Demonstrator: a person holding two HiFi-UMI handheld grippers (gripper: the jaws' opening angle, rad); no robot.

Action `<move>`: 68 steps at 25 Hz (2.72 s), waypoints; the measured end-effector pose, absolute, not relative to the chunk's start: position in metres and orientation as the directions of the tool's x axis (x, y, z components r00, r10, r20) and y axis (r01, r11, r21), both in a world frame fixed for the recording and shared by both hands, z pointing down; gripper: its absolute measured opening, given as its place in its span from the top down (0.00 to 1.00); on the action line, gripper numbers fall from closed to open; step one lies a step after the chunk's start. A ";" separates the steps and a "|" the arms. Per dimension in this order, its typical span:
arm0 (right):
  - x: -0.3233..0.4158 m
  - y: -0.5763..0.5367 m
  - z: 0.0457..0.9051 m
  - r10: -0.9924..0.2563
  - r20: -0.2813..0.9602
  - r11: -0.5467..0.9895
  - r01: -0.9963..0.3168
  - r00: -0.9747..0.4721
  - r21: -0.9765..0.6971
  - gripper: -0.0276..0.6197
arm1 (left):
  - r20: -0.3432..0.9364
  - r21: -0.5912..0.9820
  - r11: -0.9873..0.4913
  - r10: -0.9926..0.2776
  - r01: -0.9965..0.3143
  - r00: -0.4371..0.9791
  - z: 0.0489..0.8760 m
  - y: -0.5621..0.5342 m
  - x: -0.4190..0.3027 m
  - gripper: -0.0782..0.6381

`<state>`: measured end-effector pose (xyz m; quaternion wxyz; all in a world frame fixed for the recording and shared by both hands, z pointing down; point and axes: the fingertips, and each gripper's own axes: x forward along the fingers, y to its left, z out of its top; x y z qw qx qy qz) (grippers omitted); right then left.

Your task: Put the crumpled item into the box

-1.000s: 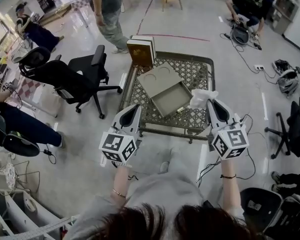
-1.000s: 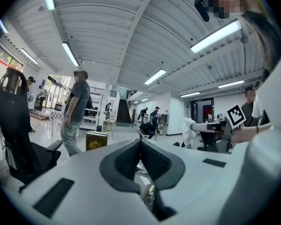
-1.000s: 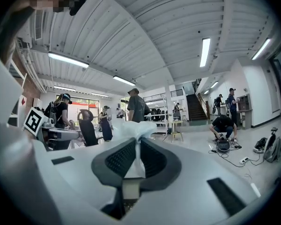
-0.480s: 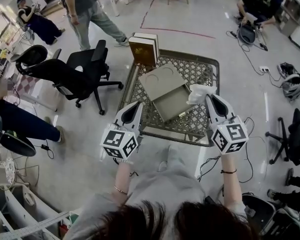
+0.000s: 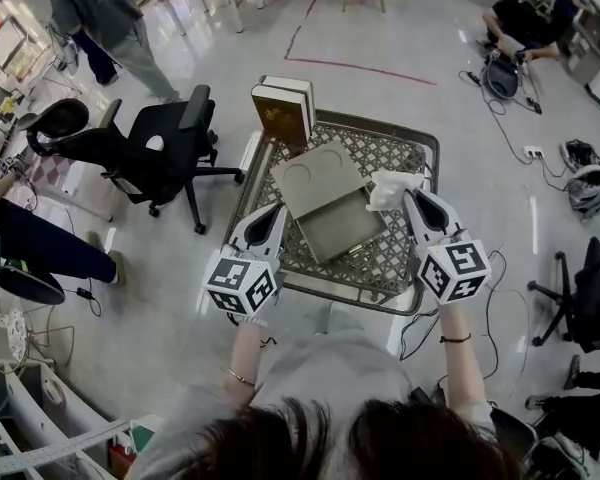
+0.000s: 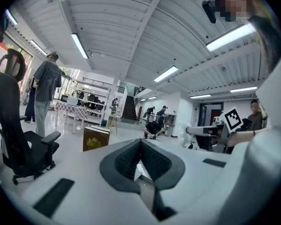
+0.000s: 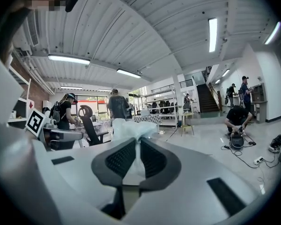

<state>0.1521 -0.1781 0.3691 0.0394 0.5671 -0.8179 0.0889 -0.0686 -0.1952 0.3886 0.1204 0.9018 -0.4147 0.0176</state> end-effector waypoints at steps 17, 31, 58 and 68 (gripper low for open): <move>0.145 -0.236 0.414 -0.854 0.261 0.423 -0.893 -0.450 -0.155 0.88 | 0.227 0.285 -0.585 -0.728 -0.759 0.646 0.432 -0.223 -0.053 0.87; 0.119 -0.270 0.494 -0.755 0.405 0.450 -0.857 -0.516 -0.252 0.88 | 0.337 0.387 -0.542 -0.670 -0.746 0.661 0.500 -0.238 -0.045 0.87; 0.069 -0.259 0.655 -0.390 0.702 0.515 -0.773 -0.596 -0.370 0.88 | 0.496 0.532 -0.412 -0.556 -0.740 0.667 0.612 -0.225 -0.038 0.87; 0.066 -0.248 0.688 -0.280 0.773 0.491 -0.777 -0.570 -0.394 0.88 | 0.513 0.556 -0.392 -0.532 -0.733 0.673 0.625 -0.221 -0.033 0.87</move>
